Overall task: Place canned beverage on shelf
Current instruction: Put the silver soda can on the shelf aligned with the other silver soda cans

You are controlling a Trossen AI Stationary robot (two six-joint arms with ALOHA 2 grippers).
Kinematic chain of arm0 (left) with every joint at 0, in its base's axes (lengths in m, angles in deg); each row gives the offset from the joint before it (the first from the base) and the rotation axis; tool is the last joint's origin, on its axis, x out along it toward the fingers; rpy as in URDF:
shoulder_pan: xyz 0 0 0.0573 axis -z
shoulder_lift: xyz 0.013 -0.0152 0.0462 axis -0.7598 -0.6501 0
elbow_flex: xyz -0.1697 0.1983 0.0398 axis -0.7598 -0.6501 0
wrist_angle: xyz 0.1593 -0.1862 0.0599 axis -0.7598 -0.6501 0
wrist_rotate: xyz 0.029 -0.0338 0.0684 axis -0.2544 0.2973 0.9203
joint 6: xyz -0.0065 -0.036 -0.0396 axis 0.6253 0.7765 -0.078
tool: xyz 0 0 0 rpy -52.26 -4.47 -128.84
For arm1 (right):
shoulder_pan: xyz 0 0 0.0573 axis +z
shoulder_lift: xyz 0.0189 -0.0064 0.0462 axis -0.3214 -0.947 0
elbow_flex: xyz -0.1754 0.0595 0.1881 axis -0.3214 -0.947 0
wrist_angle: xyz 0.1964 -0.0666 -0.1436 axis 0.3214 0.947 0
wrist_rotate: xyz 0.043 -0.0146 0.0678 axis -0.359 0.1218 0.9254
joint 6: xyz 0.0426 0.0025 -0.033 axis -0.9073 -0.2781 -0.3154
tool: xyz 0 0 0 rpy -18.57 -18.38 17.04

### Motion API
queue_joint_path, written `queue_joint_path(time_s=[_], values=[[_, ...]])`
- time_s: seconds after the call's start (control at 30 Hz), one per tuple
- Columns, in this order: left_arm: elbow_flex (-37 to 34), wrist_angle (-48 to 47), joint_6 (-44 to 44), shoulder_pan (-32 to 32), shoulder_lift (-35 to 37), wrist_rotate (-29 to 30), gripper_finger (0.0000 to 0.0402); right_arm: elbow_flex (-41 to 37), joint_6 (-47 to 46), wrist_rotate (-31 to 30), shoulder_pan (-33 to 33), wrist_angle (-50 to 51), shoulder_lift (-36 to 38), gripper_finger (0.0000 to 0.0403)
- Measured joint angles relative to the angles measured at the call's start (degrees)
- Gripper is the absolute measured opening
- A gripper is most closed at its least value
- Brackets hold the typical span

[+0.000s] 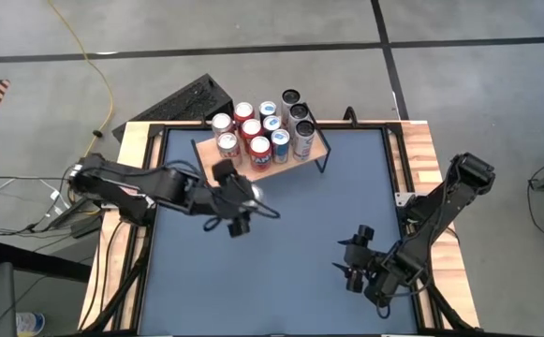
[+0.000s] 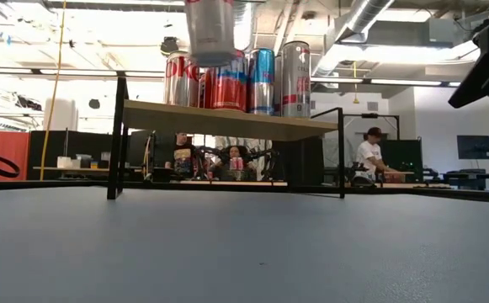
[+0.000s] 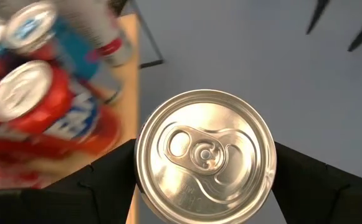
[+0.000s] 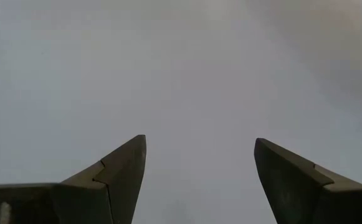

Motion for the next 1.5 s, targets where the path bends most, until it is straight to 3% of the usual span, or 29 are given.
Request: queue_joint_path(time_s=[0.3,0.5,0.7,0.77,0.93,1.1,1.23,1.5], values=[[0.0,-9.9,4.1,-2.9,2.6,4.5,0.0293,0.0,0.0,0.0,0.0,0.0,0.0,0.0292],[0.0,-9.7,4.7,-5.7,3.2,-1.1,0.0293,0.0,0.1,0.0,0.0,-0.1,0.0,0.0292],[-0.7,-8.4,2.0,-7.7,6.8,-2.6,0.0293,0.0,0.0,0.0,0.0,-0.1,0.0,0.0292],[-4.3,-3.7,1.7,-8.0,10.2,-3.2,0.0295,0.0,0.0,0.0,0.0,-0.1,0.0,0.0292],[-21.2,17.7,1.2,-7.8,22.5,-4.5,0.0307,0.0,0.1,0.1,0.0,-0.1,0.0,0.0292],[-30.1,22.8,3.5,-8.8,28.7,-4.4,0.0303,0.0,0.1,0.1,-0.1,-0.1,0.0,0.0292],[-29.8,22.1,3.9,-9.0,28.6,-4.6,0.0302,0.0,0.5,0.1,-0.9,-0.1,0.0,0.0292],[-23.4,12.1,2.3,-11.8,20.1,-6.9,0.0302,0.0,1.1,0.1,-2.6,0.0,0.0,0.0292]])
